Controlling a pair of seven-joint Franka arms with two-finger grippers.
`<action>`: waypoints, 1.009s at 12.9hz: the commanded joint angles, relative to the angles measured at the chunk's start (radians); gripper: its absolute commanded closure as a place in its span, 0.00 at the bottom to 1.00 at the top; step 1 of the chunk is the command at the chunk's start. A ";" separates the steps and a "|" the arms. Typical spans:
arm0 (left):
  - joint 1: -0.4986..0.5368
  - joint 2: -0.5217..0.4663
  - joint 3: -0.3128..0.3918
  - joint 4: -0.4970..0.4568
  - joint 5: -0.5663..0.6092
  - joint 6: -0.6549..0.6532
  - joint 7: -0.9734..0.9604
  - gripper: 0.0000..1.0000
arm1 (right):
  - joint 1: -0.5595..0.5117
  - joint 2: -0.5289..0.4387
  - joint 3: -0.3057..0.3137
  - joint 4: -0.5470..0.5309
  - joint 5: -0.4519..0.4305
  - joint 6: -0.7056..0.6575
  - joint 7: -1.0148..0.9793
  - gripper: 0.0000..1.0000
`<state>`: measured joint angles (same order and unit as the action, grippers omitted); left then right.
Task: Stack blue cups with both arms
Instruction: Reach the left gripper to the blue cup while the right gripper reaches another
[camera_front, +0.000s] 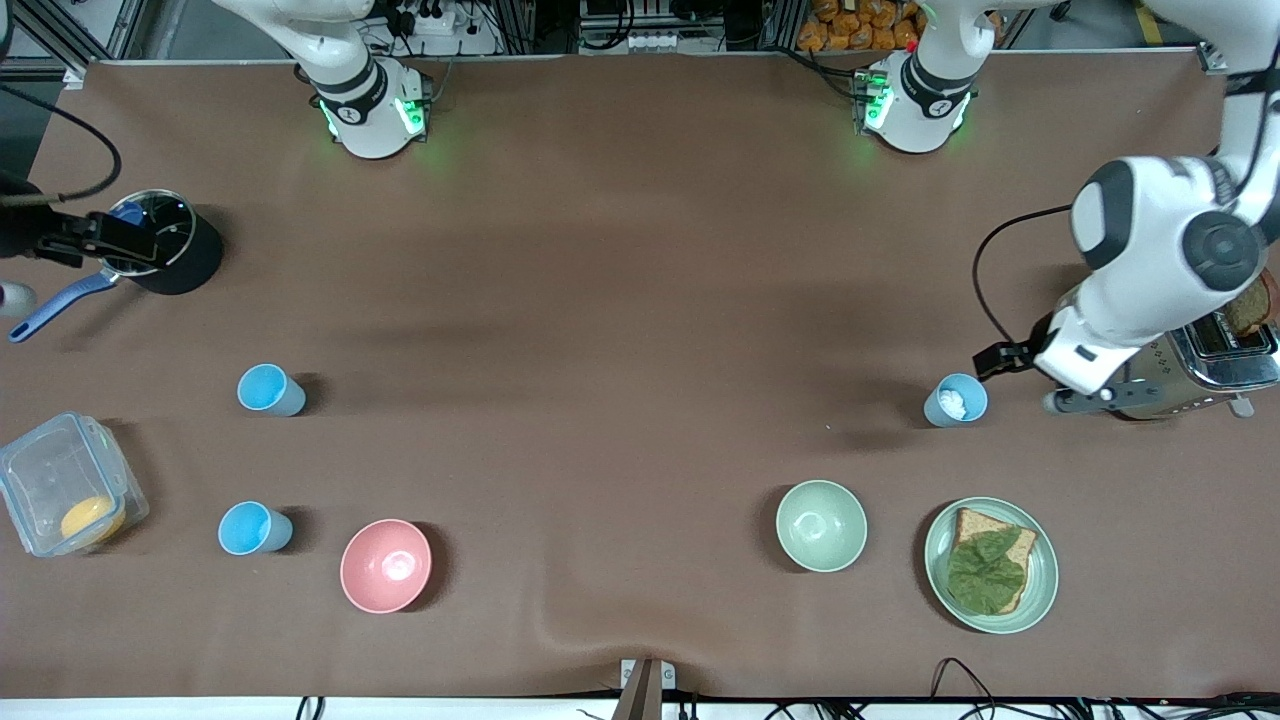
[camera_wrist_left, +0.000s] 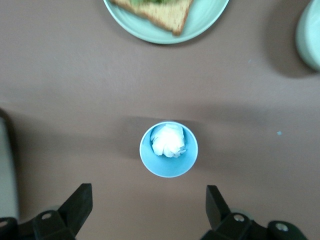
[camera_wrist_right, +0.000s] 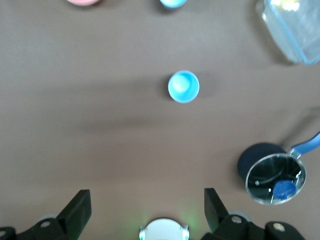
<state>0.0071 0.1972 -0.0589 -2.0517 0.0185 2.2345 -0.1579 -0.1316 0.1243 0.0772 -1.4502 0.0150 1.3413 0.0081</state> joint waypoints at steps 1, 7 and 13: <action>0.031 0.066 -0.007 -0.012 0.018 0.065 0.006 0.00 | -0.020 0.133 0.012 -0.035 0.005 0.051 -0.014 0.00; 0.047 0.169 -0.007 0.002 0.017 0.132 0.009 0.27 | -0.016 0.204 0.012 -0.149 -0.079 0.299 -0.016 0.00; 0.040 0.189 -0.013 0.001 0.009 0.168 -0.005 1.00 | -0.069 0.320 0.010 -0.226 -0.135 0.533 -0.014 0.00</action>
<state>0.0461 0.3868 -0.0639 -2.0613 0.0185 2.3957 -0.1569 -0.1617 0.4287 0.0725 -1.6743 -0.1013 1.8513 0.0025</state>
